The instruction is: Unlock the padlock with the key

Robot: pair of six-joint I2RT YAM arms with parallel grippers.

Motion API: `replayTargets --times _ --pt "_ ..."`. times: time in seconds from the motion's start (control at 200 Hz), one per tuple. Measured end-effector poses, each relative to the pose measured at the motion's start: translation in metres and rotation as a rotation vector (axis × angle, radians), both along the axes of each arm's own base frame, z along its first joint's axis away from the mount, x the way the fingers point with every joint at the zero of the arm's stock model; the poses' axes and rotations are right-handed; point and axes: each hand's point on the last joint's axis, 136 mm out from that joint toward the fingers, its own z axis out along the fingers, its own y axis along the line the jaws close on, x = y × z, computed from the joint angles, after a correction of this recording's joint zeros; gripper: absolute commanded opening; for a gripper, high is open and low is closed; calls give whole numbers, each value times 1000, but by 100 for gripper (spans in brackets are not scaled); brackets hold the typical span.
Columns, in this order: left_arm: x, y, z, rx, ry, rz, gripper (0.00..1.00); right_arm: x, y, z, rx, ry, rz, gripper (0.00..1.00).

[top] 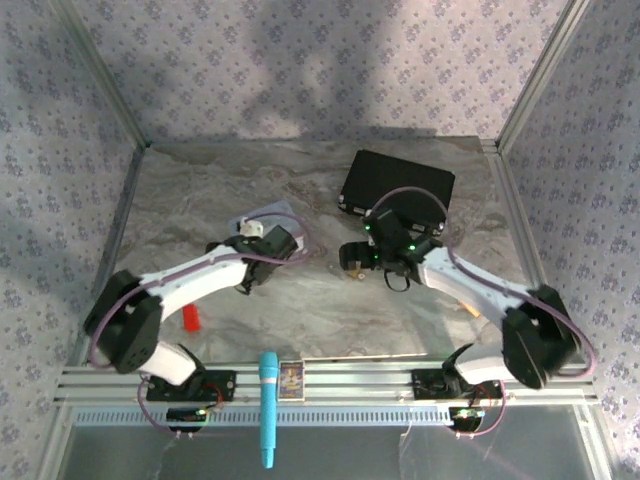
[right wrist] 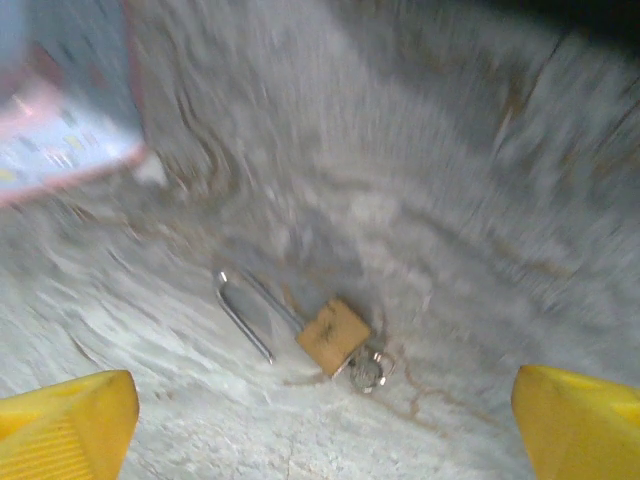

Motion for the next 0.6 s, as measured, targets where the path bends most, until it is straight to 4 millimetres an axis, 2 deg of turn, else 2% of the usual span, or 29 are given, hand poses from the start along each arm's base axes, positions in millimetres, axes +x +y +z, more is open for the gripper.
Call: replayTargets --times 0.115,0.19,0.235,0.33,0.44,0.525,0.6 --pt "-2 -6 22 -135 -87 -52 100 17 -30 47 48 -151 -81 99" --pt "-2 -5 36 -204 -152 -67 100 27 -57 63 49 -223 -152 99" --pt "1 3 45 -233 -206 -49 100 32 -76 67 36 -270 -197 98" --pt "12 35 59 -278 -327 28 100 36 -116 63 -23 -359 -300 99" --pt "20 86 64 -281 -428 167 100 32 -160 45 -132 -425 -387 99" --pt "25 120 59 -280 -478 266 100 30 -190 32 -198 -438 -451 99" --pt "27 141 48 -271 -515 313 100 31 -212 19 -234 -445 -502 99"
